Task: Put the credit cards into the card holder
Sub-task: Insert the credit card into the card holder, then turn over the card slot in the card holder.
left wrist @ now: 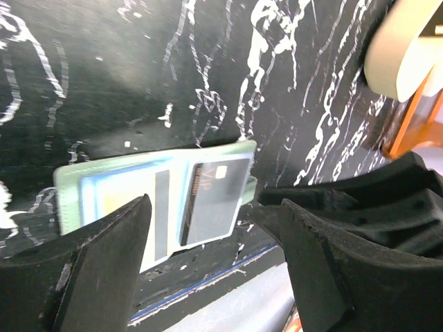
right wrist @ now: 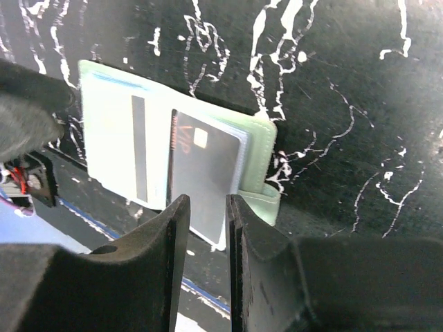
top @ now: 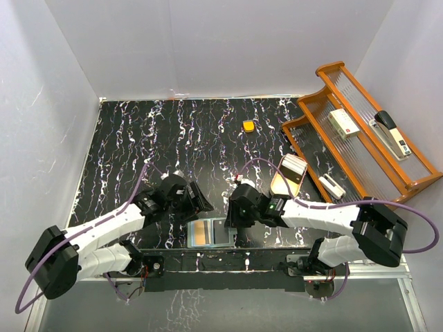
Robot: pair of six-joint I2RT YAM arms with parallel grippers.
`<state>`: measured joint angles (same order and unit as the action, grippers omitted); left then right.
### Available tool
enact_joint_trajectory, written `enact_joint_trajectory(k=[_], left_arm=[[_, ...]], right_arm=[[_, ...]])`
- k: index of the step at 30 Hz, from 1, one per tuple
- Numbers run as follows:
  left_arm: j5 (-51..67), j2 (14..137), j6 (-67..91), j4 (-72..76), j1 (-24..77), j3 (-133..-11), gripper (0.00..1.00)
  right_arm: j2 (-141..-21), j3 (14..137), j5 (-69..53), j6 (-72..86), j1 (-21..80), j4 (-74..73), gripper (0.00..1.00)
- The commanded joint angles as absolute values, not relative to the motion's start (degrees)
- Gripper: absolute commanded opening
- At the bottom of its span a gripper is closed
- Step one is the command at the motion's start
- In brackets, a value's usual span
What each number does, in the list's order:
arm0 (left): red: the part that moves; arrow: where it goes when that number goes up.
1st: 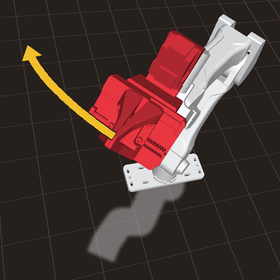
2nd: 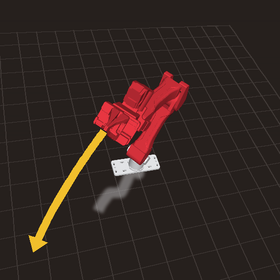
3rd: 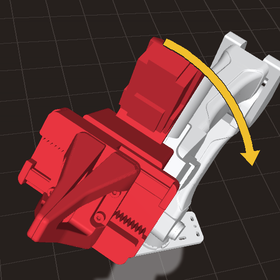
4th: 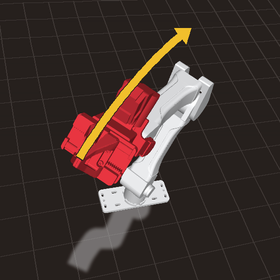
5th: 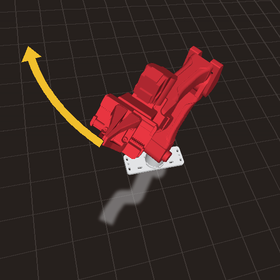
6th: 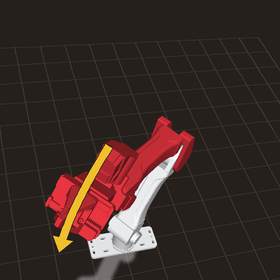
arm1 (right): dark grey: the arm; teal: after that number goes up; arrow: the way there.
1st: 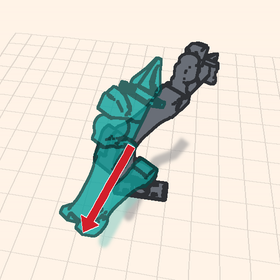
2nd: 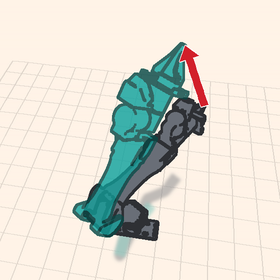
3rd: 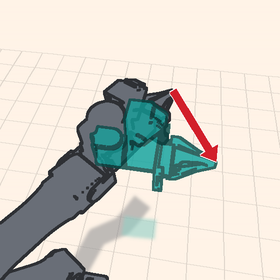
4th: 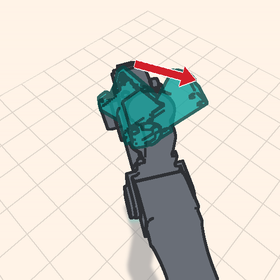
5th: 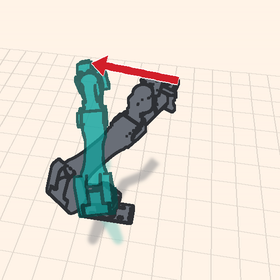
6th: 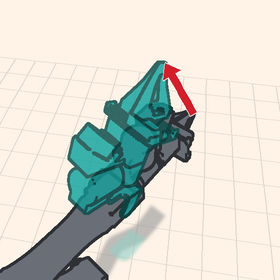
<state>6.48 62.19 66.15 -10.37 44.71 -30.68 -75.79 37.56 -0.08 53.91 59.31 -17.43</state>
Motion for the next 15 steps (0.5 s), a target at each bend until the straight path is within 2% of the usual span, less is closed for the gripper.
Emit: enact_joint_trajectory(k=[1, 5, 15], left_arm=[[9.18, 58.61, 62.79, -16.74, 39.91, -30.33, 0.72], [13.03, 55.65, 62.23, -16.49, 35.77, -27.63, 0.72], [20.54, 51.4, 65.48, -8.51, 33.15, -20.3, 0.72]], right_arm=[[-75.28, 42.58, 0.78, 53.67, 59.95, -17.92, 0.26], [-76.63, 44.59, 0.74, 53.87, 60.82, -17.53, 0.24], [-83.78, 48.42, -0.71, 54.4, 63.31, -14.58, 0.19]])
